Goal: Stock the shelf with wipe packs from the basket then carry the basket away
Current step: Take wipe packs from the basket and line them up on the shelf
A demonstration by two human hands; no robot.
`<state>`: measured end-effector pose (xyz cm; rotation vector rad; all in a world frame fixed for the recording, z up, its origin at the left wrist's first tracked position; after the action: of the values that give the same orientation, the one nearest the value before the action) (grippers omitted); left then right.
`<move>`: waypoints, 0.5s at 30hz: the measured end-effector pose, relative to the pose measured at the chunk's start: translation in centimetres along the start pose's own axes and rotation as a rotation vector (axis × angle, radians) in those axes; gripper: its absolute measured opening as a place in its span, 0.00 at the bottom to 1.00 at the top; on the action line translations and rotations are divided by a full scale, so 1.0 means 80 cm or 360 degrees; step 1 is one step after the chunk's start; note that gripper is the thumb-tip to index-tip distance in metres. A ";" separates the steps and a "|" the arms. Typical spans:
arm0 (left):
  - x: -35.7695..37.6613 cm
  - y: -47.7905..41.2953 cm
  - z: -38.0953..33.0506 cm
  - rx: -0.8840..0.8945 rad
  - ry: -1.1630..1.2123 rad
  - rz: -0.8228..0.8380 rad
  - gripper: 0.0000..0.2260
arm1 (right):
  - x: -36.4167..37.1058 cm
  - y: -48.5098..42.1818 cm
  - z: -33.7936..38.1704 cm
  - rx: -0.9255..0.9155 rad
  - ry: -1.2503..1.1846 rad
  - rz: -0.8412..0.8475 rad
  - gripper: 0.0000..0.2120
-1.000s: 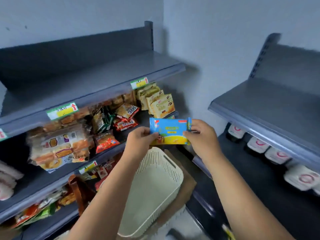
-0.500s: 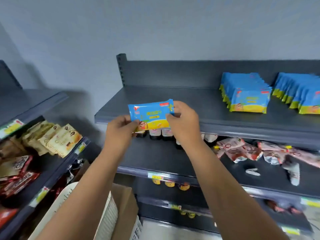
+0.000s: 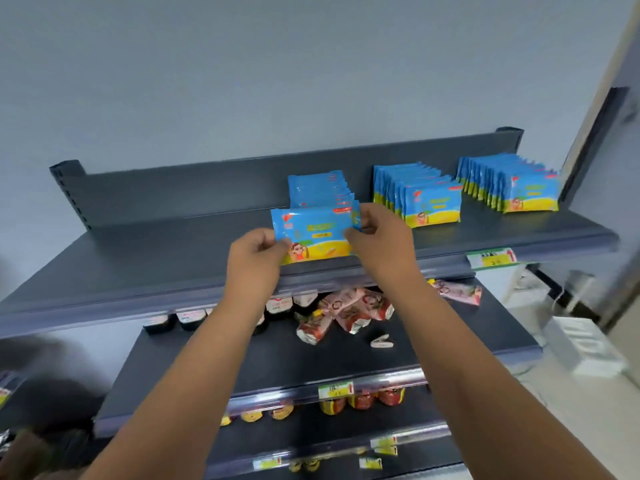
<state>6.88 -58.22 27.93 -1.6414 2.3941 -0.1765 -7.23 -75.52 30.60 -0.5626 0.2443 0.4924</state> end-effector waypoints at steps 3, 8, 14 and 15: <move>0.075 0.003 -0.006 0.0009 -0.0006 0.0103 0.06 | -0.055 -0.029 -0.039 0.0016 0.0002 -0.0030 0.11; 0.206 -0.003 -0.028 0.0084 -0.0068 0.0148 0.14 | -0.154 -0.085 -0.103 0.0018 0.0029 -0.0095 0.16; 0.402 -0.003 -0.072 0.0246 -0.0183 0.0307 0.17 | -0.297 -0.164 -0.205 0.0026 0.0138 -0.0243 0.07; 0.433 -0.001 -0.077 0.0247 -0.0220 0.0320 0.16 | -0.319 -0.176 -0.222 0.0045 0.0160 -0.0262 0.10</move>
<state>-6.58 -90.68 29.66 -1.2937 2.3566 -0.2005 -23.50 -105.49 31.30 -0.5756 0.2978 0.3010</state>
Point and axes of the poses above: each hand's wrist, its own y-axis away from the middle knuckle, its own x-axis out of the palm, z = x × y, the point moved 7 cm from there along -y, towards the middle knuckle, and after that the axes turned 3 degrees about -z, right-handed, at the moved point
